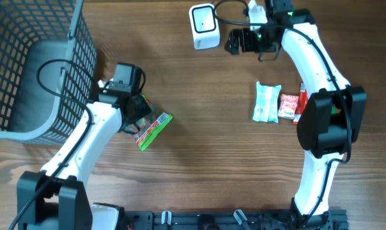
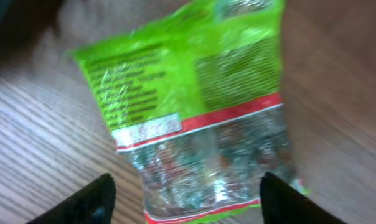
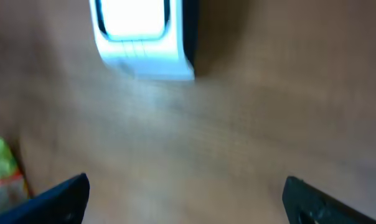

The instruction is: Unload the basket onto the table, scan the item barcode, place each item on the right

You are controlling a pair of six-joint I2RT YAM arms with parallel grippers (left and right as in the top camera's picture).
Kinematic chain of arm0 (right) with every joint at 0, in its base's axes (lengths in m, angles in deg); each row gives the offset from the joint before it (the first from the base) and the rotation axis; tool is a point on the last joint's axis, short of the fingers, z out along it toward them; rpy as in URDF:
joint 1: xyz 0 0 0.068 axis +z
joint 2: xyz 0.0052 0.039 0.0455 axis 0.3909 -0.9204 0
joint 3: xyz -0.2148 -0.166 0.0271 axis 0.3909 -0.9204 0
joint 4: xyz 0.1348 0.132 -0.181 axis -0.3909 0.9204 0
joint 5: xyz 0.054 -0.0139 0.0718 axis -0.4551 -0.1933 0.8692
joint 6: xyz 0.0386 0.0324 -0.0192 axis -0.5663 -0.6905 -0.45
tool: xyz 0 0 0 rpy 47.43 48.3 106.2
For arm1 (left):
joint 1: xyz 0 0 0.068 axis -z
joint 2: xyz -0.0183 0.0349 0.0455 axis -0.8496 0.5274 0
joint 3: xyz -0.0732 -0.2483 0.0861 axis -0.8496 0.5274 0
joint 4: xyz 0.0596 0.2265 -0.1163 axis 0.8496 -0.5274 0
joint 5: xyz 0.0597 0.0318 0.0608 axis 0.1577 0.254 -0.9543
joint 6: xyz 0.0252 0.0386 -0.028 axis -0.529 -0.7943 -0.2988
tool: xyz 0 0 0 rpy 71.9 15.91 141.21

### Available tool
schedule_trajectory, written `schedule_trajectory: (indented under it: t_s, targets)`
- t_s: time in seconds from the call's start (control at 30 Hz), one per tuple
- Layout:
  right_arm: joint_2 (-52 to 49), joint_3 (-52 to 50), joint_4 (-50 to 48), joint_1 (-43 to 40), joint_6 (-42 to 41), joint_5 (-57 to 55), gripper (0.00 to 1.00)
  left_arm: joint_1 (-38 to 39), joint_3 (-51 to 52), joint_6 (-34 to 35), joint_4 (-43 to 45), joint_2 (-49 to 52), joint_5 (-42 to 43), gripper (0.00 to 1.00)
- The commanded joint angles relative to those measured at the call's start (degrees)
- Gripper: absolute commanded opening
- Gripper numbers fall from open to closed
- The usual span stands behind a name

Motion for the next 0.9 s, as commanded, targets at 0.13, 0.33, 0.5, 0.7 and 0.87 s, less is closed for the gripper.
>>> schedule_trajectory:
  t_s: [0.13,0.33,0.5,0.7,0.87]
  targets:
    - [1.4,0.9,-7.3,0.1,0.7,0.9,1.00,-7.1,10.7,-1.3,11.0,0.6,13.3,0.79]
    - [1.5,0.9,-7.3,0.1,0.7,0.9,1.00,-10.7,14.6,-5.4,18.0,0.6,20.1,0.78]
    - [1.4,0.9,-7.3,0.1,0.8,0.9,1.00,-10.7,18.6,-5.1,20.3,0.7,20.1,0.77]
    - [1.4,0.9,-7.3,0.1,0.8,0.9,1.00,-10.7,22.2,-2.0,24.3,4.2,22.7,0.48]
    - [1.4,0.9,-7.3,0.1,0.8,0.9,1.00,-10.7,22.2,-2.0,25.2,6.7,23.8,0.04]
